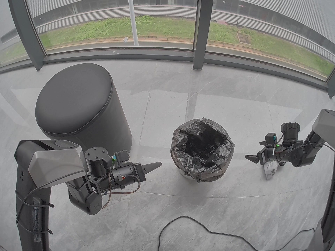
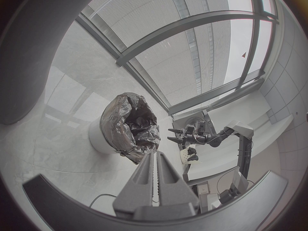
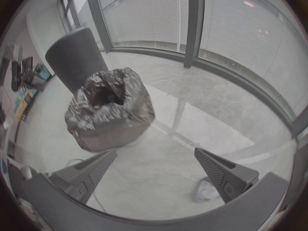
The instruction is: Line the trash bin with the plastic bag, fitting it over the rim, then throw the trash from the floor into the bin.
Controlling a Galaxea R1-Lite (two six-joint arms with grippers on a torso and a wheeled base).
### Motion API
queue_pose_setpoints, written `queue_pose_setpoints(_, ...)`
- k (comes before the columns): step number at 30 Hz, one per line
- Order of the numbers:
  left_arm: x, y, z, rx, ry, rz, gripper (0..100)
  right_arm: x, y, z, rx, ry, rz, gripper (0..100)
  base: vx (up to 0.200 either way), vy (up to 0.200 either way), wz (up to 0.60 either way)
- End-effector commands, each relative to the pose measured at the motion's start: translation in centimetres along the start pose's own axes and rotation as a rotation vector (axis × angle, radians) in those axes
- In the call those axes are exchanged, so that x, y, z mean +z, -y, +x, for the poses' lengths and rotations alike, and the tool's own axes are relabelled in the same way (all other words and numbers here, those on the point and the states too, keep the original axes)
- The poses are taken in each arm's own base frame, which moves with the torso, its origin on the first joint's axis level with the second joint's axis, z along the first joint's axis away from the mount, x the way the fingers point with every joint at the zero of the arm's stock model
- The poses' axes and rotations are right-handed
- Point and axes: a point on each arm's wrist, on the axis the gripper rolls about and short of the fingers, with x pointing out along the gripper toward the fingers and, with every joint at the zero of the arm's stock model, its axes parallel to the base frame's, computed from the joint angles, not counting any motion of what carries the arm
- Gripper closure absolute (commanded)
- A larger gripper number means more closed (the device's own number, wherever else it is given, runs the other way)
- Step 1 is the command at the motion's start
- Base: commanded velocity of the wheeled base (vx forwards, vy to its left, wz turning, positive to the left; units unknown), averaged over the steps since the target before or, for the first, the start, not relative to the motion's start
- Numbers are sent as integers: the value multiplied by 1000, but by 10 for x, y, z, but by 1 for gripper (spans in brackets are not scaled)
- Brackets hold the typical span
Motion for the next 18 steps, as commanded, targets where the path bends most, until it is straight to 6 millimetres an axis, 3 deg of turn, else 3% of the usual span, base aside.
queue_pose_setpoints(1,-5,0,2,15,-3,7,100,-27,73,-7,-125,-76,-189,0,0,-200,0)
queue_pose_setpoints(4,-4,0,2,12,-2,12,100,-32,107,-17,-136,-163,-279,0,0,-200,0)
queue_pose_setpoints(7,-4,1,1,13,-1,14,100,-31,123,-16,-158,-167,-277,0,0,-200,0)
queue_pose_setpoints(18,-9,-3,1,19,-15,73,100,-54,133,-9,-170,-199,-220,0,0,-200,0)
